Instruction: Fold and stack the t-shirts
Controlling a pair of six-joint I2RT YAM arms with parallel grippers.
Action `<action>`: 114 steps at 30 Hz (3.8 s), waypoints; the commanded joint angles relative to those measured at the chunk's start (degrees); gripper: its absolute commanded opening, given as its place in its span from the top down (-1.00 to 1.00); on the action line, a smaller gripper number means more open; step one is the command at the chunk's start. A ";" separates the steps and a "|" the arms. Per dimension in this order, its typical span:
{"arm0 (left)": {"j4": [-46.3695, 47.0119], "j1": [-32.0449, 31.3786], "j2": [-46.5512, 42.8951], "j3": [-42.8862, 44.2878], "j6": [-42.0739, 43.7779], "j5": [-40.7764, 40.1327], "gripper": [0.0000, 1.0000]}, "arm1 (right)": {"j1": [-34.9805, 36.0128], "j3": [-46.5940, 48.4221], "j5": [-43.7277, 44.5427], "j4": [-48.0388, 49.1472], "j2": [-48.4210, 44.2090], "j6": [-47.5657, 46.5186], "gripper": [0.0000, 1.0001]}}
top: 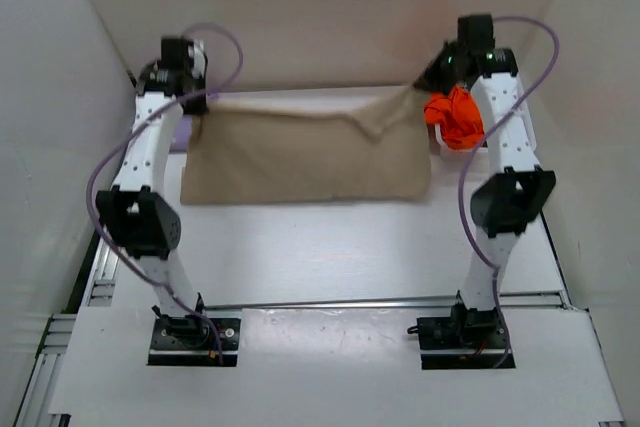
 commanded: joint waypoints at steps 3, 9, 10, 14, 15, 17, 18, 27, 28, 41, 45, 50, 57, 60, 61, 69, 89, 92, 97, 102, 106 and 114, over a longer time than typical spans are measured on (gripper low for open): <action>10.41 0.39 4.49 29.68 -0.03 -4.86 0.80 | -7.01 13.90 -9.56 33.39 -6.29 13.22 0.99; 17.91 -0.84 -3.16 20.28 -0.03 -2.67 0.80 | -6.83 5.82 -6.14 35.05 -15.90 4.63 0.99; 17.91 -1.45 -4.12 18.25 -0.03 -2.67 0.80 | -6.83 5.82 -6.14 33.12 -17.73 2.71 0.99; 17.91 -2.07 -9.92 5.95 -0.03 -3.20 0.80 | -4.99 -9.61 -4.91 32.48 -28.18 -0.63 0.99; 17.91 -2.07 -12.28 1.32 -0.03 -4.07 0.80 | -4.46 -13.74 -4.30 32.48 -30.73 -1.69 0.99; 17.91 -2.07 -14.76 -3.19 -0.03 -4.69 0.80 | -2.35 -26.83 -1.24 32.48 -39.17 -3.63 0.99; 17.91 -1.46 -17.73 -5.74 -0.03 -5.30 0.80 | -1.82 -31.22 -0.26 32.48 -45.03 -5.12 0.99; 17.91 -3.04 -36.37 -42.64 -0.03 -4.78 0.77 | 1.87 -68.95 2.75 20.74 -72.56 -3.99 0.99; 17.31 -3.91 -39.44 -45.55 -0.03 -4.78 0.77 | 1.87 -74.28 2.22 19.40 -74.33 -3.03 0.99; -0.10 -5.15 -54.04 -70.18 -0.03 -2.06 0.71 | 1.87 -89.80 -1.22 4.53 -89.39 2.08 0.99; -0.81 -5.15 -54.67 -72.29 -0.03 -2.06 0.68 | 1.87 -88.66 -1.22 7.34 -84.12 1.38 0.99; 1.30 -4.45 -51.60 -69.22 -0.03 -0.75 0.68 | 1.87 -84.63 -0.61 14.44 -71.23 -2.93 0.99; 7.63 0.39 -37.13 -63.86 -0.03 1.45 0.68 | 1.87 -77.94 0.72 25.09 -53.19 -6.44 0.99; 8.42 1.62 -32.62 -60.09 -0.03 2.94 0.63 | 2.40 -75.49 1.85 28.08 -44.16 -7.15 0.99; 9.03 2.14 -30.09 -58.60 -0.03 2.95 0.59 | 2.40 -74.70 2.38 28.09 -42.20 -8.81 0.99; 9.65 2.68 -23.73 -55.24 -0.03 3.48 0.57 | 2.93 -63.10 4.32 29.14 -27.96 -13.30 0.99; 13.08 7.86 -8.62 -39.70 -0.03 -5.82 0.03 | 5.30 -44.55 7.05 22.38 -9.58 -15.68 0.33; 13.08 10.14 -6.69 -37.58 -0.03 -7.85 0.05 | 5.83 -44.54 7.66 21.59 -10.89 -15.68 0.24; 7.02 9.62 -14.47 -38.36 -0.03 4.25 -0.12 | 6.35 -52.87 7.66 20.97 -20.88 -14.37 0.01; 6.14 4.27 -18.46 -46.71 -0.03 5.94 -0.34 | 6.35 -63.41 6.26 20.44 -27.76 -12.61 -0.17; 10.08 2.41 -16.53 -49.79 -0.03 2.26 -0.36 | 6.35 -69.92 6.26 20.44 -29.09 -11.11 -0.29; 14.30 0.74 -12.84 -51.20 -0.03 -1.44 -0.24 | 5.83 -75.82 4.94 22.29 -26.63 -10.05 -0.40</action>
